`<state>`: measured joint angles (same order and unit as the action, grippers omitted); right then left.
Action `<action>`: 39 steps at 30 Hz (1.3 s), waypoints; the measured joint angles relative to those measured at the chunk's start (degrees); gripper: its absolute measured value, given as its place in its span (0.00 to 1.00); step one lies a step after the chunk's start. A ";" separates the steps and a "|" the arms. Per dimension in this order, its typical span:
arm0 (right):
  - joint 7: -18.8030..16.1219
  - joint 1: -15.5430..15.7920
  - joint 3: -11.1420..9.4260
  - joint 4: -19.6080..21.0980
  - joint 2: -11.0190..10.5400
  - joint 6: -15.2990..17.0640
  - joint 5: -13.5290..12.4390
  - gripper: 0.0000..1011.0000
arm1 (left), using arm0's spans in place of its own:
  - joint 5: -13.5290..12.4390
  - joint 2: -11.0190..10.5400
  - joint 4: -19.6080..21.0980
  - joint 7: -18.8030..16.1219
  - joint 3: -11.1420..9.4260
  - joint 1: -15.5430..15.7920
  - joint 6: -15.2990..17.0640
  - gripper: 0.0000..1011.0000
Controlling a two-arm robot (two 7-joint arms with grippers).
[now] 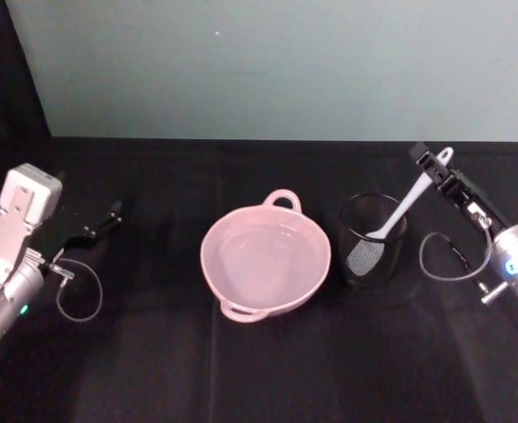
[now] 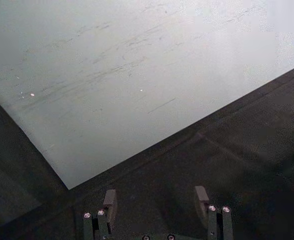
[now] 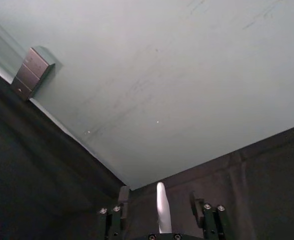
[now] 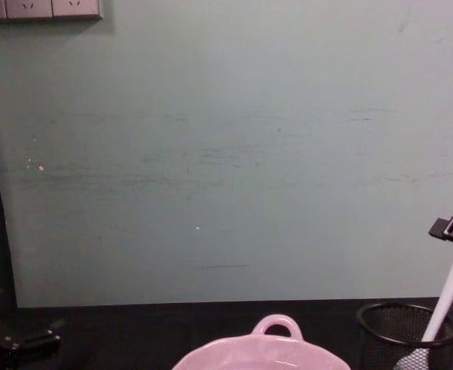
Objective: Use the one hand to pick up the spoon and stir the clear water in the bowl.
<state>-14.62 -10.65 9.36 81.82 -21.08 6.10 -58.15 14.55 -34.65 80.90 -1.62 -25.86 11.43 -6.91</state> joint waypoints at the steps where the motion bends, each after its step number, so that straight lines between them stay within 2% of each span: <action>1: 0.08 0.00 0.22 0.01 -0.27 0.32 -0.30 0.75 | 0.00 0.00 0.00 0.00 0.00 0.00 0.00 1.00; 2: 0.08 0.00 0.22 0.01 -0.27 0.32 -0.30 0.75 | 0.00 0.00 0.00 0.00 0.00 0.00 0.00 1.00; 10: 0.29 -0.16 1.48 -0.37 -1.65 0.74 -1.48 0.45 | 0.00 0.00 0.00 0.00 0.00 0.00 0.00 1.00; 12: 0.42 -0.18 1.66 -0.37 -1.86 0.64 -1.67 0.41 | 0.00 0.00 0.00 0.00 0.00 0.00 0.00 1.00; 14: 0.50 -0.19 1.91 -0.34 -2.18 0.46 -1.87 0.33 | 0.00 0.00 0.00 0.00 0.00 0.00 0.00 1.00; 16: 0.58 -0.19 2.17 -0.16 -2.53 0.21 -1.94 0.30 | 0.00 0.00 0.00 0.00 0.00 0.00 0.00 1.00; 21: 1.15 0.07 2.77 1.15 -3.55 -0.63 -1.51 0.13 | 0.00 0.00 0.00 0.00 0.00 0.00 0.00 1.00; 24: 1.56 0.22 3.13 2.20 -4.13 -1.09 -0.70 0.11 | 0.00 0.00 0.00 0.00 0.00 0.00 0.00 1.00; 26: 2.08 0.29 3.69 3.74 -5.03 -1.69 1.10 0.11 | 0.00 0.00 0.00 0.00 0.00 0.00 0.00 1.00; 28: 2.14 0.29 3.80 4.19 -5.27 -1.80 1.52 0.11 | 0.00 0.00 0.00 0.00 0.00 0.00 0.00 1.00; 33: 2.44 -0.52 5.12 7.00 -7.39 -2.26 6.69 0.11 | 0.00 0.00 0.00 0.00 0.00 0.00 0.00 1.00; 34: 2.43 -1.09 5.59 7.76 -8.14 -2.08 8.46 0.11 | 0.00 0.00 0.00 0.00 0.00 0.00 0.00 1.00; 39: 2.11 -3.21 6.46 10.32 -9.93 -0.91 12.37 0.11 | 0.00 0.00 0.00 0.00 0.00 0.00 0.00 1.00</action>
<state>-12.51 -13.86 15.82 92.13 -31.00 5.19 -45.78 14.55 -34.65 80.90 -1.62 -25.86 11.43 -6.91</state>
